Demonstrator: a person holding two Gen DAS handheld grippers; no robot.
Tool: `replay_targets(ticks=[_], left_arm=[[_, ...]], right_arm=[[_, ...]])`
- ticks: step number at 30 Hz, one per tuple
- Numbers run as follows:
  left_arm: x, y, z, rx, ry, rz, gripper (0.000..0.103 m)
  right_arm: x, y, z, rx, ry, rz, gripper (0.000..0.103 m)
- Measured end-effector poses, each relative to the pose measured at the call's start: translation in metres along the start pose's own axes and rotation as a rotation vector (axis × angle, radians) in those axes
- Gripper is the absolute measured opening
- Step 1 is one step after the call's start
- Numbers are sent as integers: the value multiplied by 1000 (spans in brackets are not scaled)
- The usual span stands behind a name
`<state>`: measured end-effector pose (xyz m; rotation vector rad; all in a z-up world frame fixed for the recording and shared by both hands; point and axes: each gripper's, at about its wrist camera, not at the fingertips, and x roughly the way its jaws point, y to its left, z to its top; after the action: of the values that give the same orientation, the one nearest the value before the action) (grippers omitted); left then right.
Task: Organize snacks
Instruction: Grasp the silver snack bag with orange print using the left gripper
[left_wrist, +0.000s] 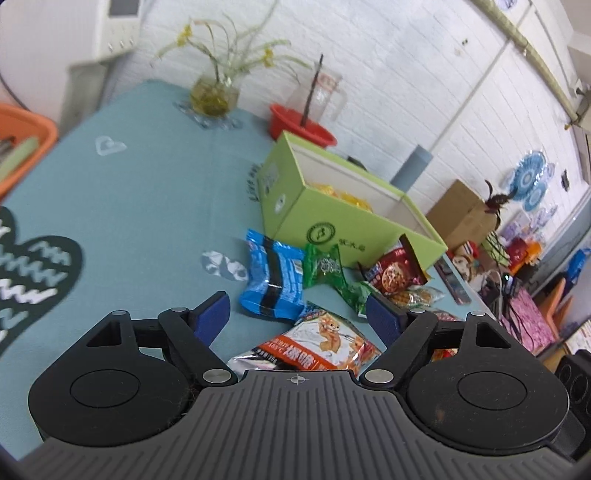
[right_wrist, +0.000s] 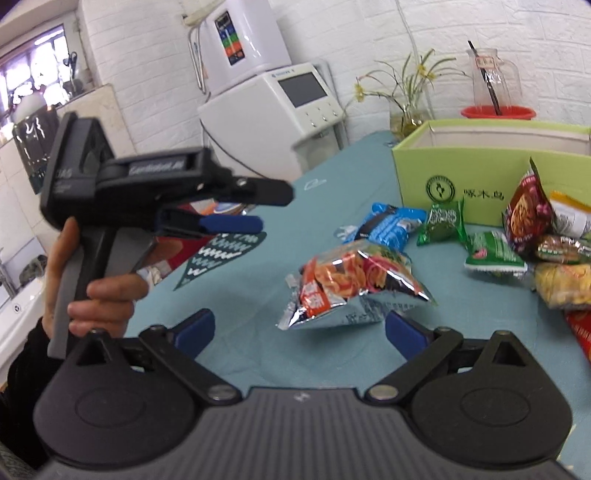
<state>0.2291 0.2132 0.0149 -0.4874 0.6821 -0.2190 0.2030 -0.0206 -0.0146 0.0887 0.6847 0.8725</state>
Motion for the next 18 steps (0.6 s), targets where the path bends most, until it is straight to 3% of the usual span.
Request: replay_targets(ticks=[4,11,18], left_arm=[[36,-2,-2,-10,113,-2,58],[22,-42,-40,22,133,-84,61],[33,-67,-39,52,103,108,63]], right_arm=[[-1,-2,-10,-12,12,-36,98],[-17,-25,-20,22,6,-109,100],[-16,-33,-16,26,-12,-113,100]])
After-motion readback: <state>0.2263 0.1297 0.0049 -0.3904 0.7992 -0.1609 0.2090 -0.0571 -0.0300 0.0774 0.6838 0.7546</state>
